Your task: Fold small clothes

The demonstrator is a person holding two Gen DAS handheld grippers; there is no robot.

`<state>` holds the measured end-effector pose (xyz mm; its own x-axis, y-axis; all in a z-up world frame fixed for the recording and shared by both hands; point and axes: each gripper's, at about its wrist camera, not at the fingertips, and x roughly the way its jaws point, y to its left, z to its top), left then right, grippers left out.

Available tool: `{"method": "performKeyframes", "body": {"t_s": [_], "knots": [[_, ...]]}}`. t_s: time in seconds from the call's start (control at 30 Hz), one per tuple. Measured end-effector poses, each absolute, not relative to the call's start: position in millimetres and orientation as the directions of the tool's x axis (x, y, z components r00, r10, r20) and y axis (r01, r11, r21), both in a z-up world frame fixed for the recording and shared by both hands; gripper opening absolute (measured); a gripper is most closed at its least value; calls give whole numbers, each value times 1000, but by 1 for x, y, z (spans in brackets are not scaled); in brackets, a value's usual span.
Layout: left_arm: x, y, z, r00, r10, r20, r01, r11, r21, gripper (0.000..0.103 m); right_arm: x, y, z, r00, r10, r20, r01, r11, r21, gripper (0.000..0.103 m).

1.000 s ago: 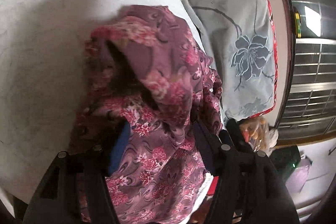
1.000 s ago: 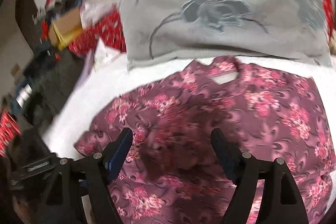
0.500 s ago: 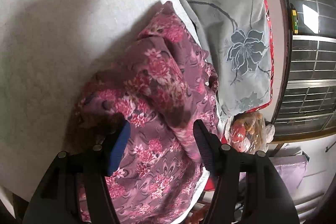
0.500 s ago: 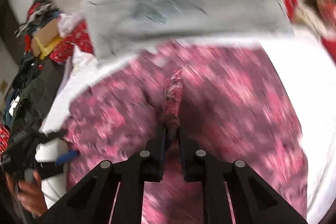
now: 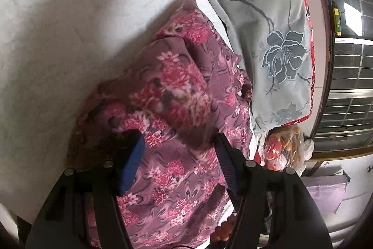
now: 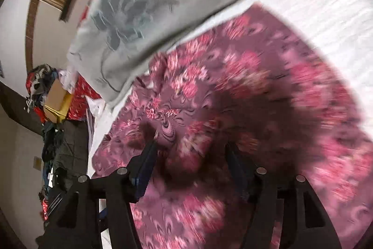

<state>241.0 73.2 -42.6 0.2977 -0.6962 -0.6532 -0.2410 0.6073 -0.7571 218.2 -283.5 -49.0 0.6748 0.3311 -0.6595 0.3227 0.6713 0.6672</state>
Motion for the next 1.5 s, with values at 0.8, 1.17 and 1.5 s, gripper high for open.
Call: {"method": "performKeyframes", "body": {"t_s": [0.8, 1.17, 1.5], "knots": [[256, 67, -28, 349, -598, -721, -210, 700, -682, 37, 174, -365, -8, 812, 130, -569, 283, 765, 578, 6], [233, 87, -31, 286, -646, -707, -153, 698, -700, 22, 148, -380, -30, 728, -6, -686, 439, 772, 459, 16], [293, 6, 4, 380, -448, -809, 79, 887, -454, 45, 180, -343, -29, 772, 120, -624, 275, 823, 498, 22]]}}
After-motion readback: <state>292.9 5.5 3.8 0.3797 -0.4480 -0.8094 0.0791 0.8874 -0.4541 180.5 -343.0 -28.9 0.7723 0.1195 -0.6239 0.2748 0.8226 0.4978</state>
